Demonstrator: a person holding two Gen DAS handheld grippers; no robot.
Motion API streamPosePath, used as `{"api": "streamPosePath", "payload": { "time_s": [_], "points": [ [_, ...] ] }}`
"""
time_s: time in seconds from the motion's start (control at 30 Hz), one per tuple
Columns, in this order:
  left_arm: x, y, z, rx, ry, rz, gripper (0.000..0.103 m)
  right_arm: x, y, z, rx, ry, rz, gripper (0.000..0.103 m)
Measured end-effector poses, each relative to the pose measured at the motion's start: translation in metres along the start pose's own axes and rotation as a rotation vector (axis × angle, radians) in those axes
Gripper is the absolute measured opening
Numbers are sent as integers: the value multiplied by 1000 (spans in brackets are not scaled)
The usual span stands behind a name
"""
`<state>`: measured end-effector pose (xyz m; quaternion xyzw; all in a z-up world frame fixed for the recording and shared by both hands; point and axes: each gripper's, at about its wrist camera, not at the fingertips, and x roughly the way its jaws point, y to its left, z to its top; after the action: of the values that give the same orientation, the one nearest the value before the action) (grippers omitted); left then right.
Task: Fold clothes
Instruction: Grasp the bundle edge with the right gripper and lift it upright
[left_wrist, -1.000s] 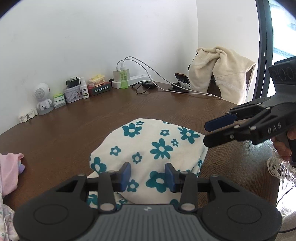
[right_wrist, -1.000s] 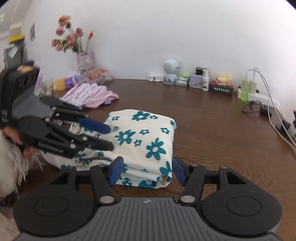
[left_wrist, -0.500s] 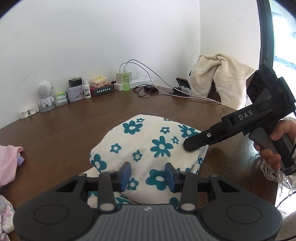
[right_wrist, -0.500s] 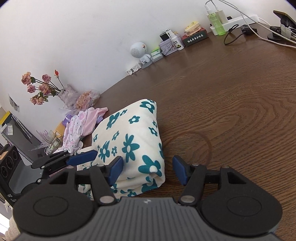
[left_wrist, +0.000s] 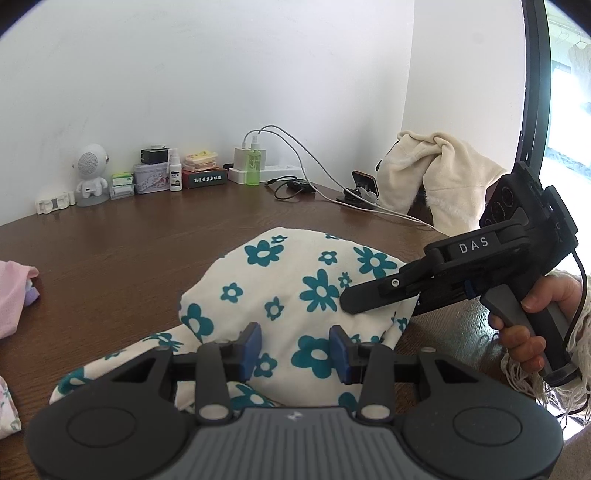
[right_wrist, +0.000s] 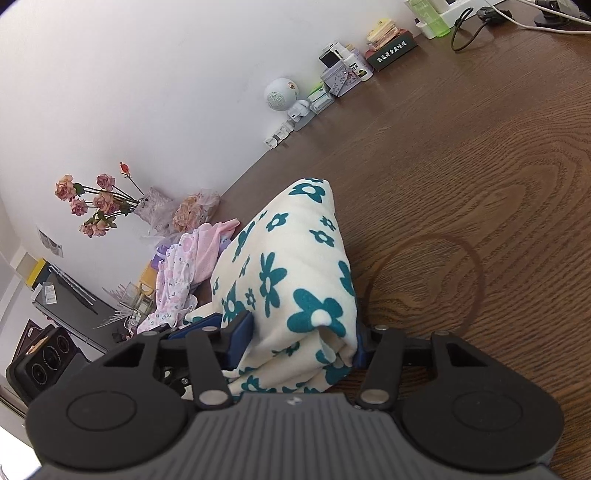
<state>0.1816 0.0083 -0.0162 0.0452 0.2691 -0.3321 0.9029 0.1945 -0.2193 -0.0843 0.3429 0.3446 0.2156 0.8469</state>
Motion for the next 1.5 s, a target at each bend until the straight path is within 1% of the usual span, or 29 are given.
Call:
{"api": "streamPosePath", "payload": {
  "time_s": [0.07,0.1,0.13,0.17,0.3,0.5,0.57,0.6,0.7,0.83,0.93,1.03,1.1,1.13,1.3,1.4,1.5],
  "points": [
    [0,-1,0,-3,2,3,39,-3,2,-1,-1,-21,4,36],
    [-1,-2,0,-4,3,4,39,-4,3,-2,-2,-32,5,33],
    [0,-3,1,0,6,8,40,-5,5,-2,-11,-38,3,27],
    [0,-4,2,3,9,12,40,-6,8,-2,-23,-41,0,26],
    [2,-9,5,18,22,26,41,-10,17,-3,-76,-47,-16,23],
    [10,-24,13,34,42,9,41,-28,28,3,-179,-61,-69,22],
    [14,-31,16,46,45,6,48,-38,29,7,-218,-74,-109,22],
    [17,-33,17,51,44,7,48,-43,31,10,-244,-80,-134,22],
    [29,-39,21,52,40,2,48,-60,39,16,-347,-93,-214,22],
    [46,-48,27,64,50,-15,48,-71,60,19,-524,-95,-325,22],
    [60,-54,27,65,72,-14,48,-68,80,12,-675,-89,-399,22],
    [62,-52,26,31,70,-13,48,-59,102,-3,-842,-84,-472,22],
    [53,-47,21,4,58,-10,48,-51,118,-14,-948,-81,-516,22],
    [47,-45,19,-5,53,-5,48,-47,123,-18,-979,-81,-524,22],
    [13,-29,2,-38,50,90,49,-27,147,-37,-1110,-83,-553,22],
    [-8,-18,-10,-80,35,126,49,-17,156,-50,-1182,-85,-568,22],
    [-25,-13,-6,-103,-11,139,49,-7,165,-66,-1274,-82,-586,23]
  ]
}}
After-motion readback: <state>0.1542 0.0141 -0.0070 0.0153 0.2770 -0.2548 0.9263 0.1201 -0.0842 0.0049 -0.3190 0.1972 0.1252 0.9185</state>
